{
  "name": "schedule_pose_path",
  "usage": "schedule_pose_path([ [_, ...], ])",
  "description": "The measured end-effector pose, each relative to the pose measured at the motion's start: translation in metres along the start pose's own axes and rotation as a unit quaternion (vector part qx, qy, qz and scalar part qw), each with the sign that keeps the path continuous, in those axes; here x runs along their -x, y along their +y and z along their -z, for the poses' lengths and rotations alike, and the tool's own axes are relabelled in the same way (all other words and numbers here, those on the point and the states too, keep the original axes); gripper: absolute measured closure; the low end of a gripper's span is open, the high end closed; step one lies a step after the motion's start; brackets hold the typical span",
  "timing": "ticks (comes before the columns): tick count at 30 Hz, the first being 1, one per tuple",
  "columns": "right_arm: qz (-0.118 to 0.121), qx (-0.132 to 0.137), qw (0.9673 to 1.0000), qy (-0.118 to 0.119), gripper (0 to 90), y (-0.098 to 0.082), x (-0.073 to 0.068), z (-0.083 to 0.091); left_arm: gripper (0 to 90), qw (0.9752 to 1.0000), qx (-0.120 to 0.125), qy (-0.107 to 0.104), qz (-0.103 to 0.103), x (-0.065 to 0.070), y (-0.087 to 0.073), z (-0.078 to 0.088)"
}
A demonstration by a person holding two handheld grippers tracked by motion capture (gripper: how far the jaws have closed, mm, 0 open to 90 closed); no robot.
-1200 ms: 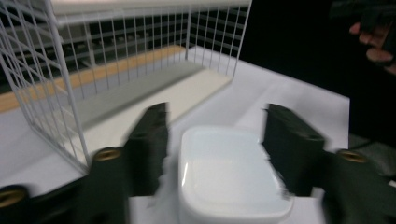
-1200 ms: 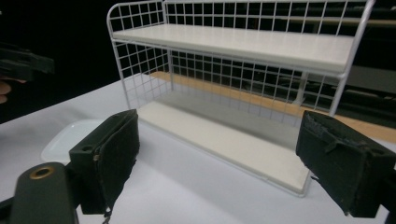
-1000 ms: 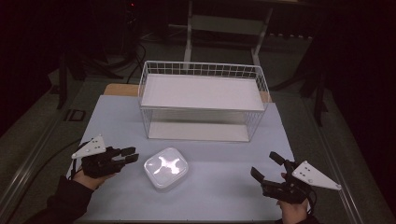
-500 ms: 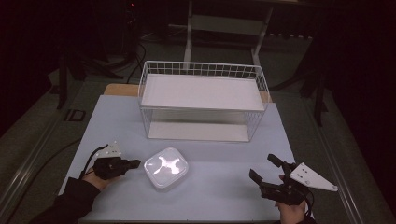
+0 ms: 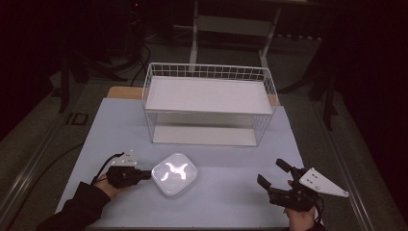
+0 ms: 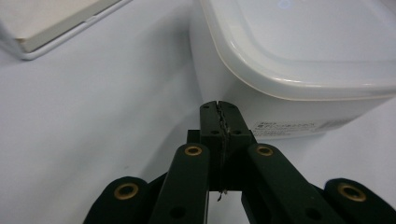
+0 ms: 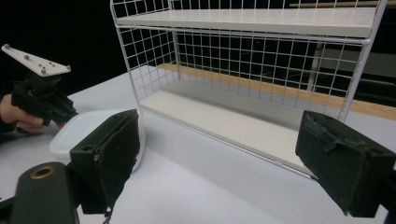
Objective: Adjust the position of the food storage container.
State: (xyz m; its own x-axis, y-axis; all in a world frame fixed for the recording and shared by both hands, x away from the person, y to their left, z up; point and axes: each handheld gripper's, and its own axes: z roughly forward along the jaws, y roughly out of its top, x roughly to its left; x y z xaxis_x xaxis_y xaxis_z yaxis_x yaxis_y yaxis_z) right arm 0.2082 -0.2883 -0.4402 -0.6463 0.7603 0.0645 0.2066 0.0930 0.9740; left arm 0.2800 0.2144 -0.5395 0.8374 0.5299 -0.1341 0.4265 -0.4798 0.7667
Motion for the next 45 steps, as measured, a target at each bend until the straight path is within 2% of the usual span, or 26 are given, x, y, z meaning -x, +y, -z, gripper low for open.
schedule_pose_path([
  [4, 0.0, 0.0, 1.0, 0.001, 13.4, 0.0, 0.0, 0.0, 89.4, 0.9999, 0.001, -0.012, -0.007, 0.007, 0.005, -0.006],
  [8, 0.002, 0.0, 1.0, 0.001, 13.4, 0.0, 0.0, -0.001, 89.4, 0.9992, -0.002, -0.036, -0.016, 0.019, 0.01, -0.015],
  [11, 0.003, 0.0, 1.0, 0.001, 13.4, 0.0, -0.001, -0.001, 89.4, 0.9981, -0.002, -0.058, -0.023, 0.029, 0.014, -0.024],
  [14, 0.0, -0.002, 1.0, 0.001, 13.4, 0.0, 0.0, -0.001, 89.3, 0.9971, -0.006, -0.069, -0.032, 0.035, 0.018, -0.03],
  [16, 0.0, -0.001, 1.0, 0.002, 13.4, 0.0, 0.0, -0.001, 89.3, 0.9972, -0.01, -0.062, -0.04, 0.036, 0.021, -0.031],
  [20, 0.003, 0.0, 1.0, 0.001, 13.4, 0.001, 0.0, 0.0, 89.4, 0.9982, -0.006, -0.053, -0.028, 0.029, 0.024, -0.032],
  [21, 0.003, 0.0, 1.0, 0.0, 13.4, 0.001, 0.0, 0.0, 89.4, 0.9979, -0.006, -0.06, -0.022, 0.028, 0.024, -0.034],
  [23, 0.002, 0.0, 1.0, 0.0, 13.4, 0.001, 0.0, 0.001, 89.4, 0.9976, -0.01, -0.061, -0.03, 0.031, 0.026, -0.037],
  [27, 0.001, -0.001, 1.0, 0.0, 13.4, 0.0, 0.001, 0.001, 89.4, 0.997, -0.014, -0.068, -0.034, 0.035, 0.029, -0.042],
  [38, 0.0, -0.005, 1.0, 0.001, 13.5, -0.002, 0.001, -0.001, 89.4, 0.9947, -0.018, -0.09, -0.047, 0.047, 0.045, -0.066],
  [45, 0.0, -0.012, 0.9999, 0.006, 13.5, -0.006, 0.0, -0.005, 89.4, 0.995, -0.018, -0.087, -0.045, 0.048, 0.053, -0.078],
])
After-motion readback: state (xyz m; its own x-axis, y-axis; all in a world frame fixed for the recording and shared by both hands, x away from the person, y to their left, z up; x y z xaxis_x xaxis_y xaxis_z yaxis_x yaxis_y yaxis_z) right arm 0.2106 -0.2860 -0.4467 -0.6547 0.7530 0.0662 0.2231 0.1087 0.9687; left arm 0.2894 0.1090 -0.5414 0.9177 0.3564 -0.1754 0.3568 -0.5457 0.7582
